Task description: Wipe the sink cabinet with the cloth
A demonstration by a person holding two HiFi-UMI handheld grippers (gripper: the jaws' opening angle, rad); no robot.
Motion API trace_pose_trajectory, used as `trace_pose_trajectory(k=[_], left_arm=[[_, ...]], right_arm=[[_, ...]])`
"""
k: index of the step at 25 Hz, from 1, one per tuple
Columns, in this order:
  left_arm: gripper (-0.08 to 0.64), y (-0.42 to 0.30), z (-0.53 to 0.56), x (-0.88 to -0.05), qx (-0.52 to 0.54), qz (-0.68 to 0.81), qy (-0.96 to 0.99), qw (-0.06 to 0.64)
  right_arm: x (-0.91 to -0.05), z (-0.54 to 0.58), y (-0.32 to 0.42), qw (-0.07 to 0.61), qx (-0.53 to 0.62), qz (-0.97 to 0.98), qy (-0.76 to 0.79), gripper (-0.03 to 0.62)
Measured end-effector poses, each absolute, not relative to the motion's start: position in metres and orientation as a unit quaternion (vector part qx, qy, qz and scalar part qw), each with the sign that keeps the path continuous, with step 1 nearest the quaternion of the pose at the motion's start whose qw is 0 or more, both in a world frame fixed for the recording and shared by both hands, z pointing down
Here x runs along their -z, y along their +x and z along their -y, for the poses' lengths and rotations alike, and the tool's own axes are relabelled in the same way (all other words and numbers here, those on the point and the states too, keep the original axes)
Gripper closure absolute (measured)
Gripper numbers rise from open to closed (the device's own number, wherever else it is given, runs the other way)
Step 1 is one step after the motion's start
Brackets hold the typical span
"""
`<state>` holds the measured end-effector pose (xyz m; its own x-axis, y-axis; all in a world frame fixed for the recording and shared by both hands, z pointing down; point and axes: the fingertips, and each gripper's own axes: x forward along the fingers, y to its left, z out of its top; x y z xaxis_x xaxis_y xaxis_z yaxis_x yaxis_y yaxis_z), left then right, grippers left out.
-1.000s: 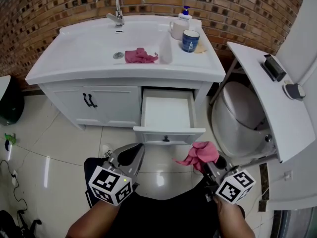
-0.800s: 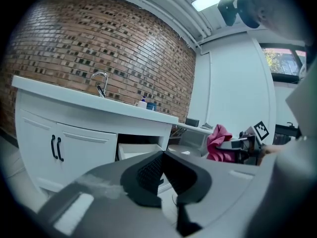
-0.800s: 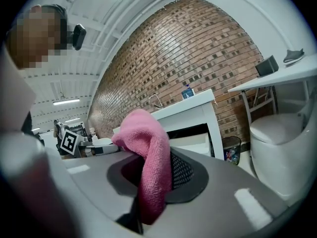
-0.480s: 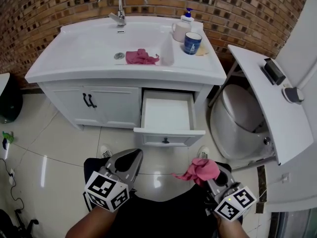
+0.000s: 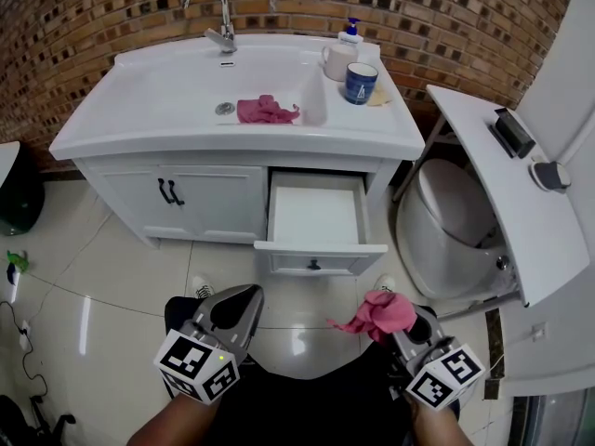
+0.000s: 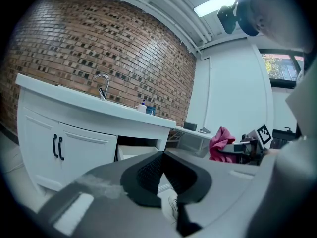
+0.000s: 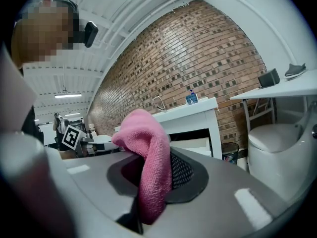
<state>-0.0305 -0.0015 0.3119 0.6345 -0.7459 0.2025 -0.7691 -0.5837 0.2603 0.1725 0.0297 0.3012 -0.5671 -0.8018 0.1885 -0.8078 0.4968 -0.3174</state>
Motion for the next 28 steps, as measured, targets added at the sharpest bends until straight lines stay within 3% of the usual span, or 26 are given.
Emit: trace_pose_trajectory(k=[28], left_arm=[[0.554, -0.0215, -0.001, -0.3157, -0.04, 0.415, 0.895, 0.158]], right_arm=[[-0.3113, -0.0348, 0.1728, 0.023, -0.187, 0.866, 0.463, 0.512]])
